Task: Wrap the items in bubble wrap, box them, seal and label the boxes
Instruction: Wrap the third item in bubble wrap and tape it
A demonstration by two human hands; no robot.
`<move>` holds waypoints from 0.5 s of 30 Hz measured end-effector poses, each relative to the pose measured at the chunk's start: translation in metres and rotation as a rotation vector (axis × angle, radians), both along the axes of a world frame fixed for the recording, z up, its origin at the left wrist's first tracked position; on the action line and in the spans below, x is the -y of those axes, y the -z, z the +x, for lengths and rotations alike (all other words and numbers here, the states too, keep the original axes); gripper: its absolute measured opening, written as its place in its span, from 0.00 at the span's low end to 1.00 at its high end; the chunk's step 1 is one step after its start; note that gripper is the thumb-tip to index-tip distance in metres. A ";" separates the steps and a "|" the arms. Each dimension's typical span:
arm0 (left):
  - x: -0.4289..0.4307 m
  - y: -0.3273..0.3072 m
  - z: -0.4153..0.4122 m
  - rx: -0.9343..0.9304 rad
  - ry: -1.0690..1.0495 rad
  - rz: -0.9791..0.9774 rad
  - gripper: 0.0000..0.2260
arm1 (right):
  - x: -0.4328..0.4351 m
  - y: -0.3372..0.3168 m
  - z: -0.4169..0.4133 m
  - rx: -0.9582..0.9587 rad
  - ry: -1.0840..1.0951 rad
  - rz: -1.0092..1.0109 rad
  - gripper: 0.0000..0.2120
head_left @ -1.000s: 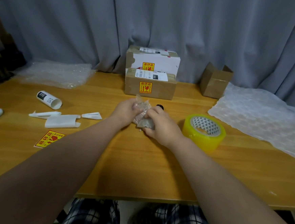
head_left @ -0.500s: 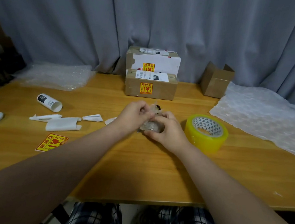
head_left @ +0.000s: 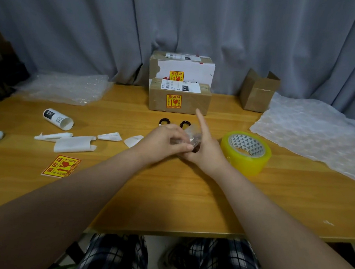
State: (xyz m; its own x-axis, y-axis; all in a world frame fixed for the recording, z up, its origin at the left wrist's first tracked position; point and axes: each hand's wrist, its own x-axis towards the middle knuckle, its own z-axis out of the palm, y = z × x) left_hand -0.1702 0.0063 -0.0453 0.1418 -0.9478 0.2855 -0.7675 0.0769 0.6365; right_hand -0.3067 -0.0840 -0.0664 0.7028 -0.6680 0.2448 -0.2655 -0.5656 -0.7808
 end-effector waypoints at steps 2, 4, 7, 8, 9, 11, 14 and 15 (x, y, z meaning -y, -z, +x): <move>-0.005 -0.001 0.005 0.041 0.006 0.042 0.12 | 0.001 -0.002 0.002 -0.065 -0.030 -0.017 0.40; -0.009 0.001 0.010 0.082 0.016 0.082 0.15 | 0.002 -0.001 0.000 -0.098 -0.091 0.071 0.37; -0.011 0.005 0.013 0.144 0.013 0.113 0.22 | -0.001 -0.004 -0.004 -0.174 -0.126 0.093 0.34; -0.010 0.006 0.012 0.207 -0.002 0.108 0.24 | 0.000 -0.004 -0.005 -0.241 -0.110 0.032 0.34; -0.009 0.008 0.009 0.275 -0.019 0.093 0.25 | -0.001 -0.004 -0.004 -0.298 -0.083 -0.046 0.33; -0.005 0.011 0.001 0.352 -0.069 0.049 0.25 | -0.003 -0.004 -0.001 -0.314 -0.023 -0.177 0.30; 0.002 0.011 -0.007 0.378 -0.138 -0.025 0.18 | -0.008 -0.003 0.001 -0.243 0.040 -0.251 0.26; 0.001 0.010 -0.006 0.345 -0.142 -0.048 0.16 | -0.010 -0.004 -0.001 -0.226 0.061 -0.266 0.24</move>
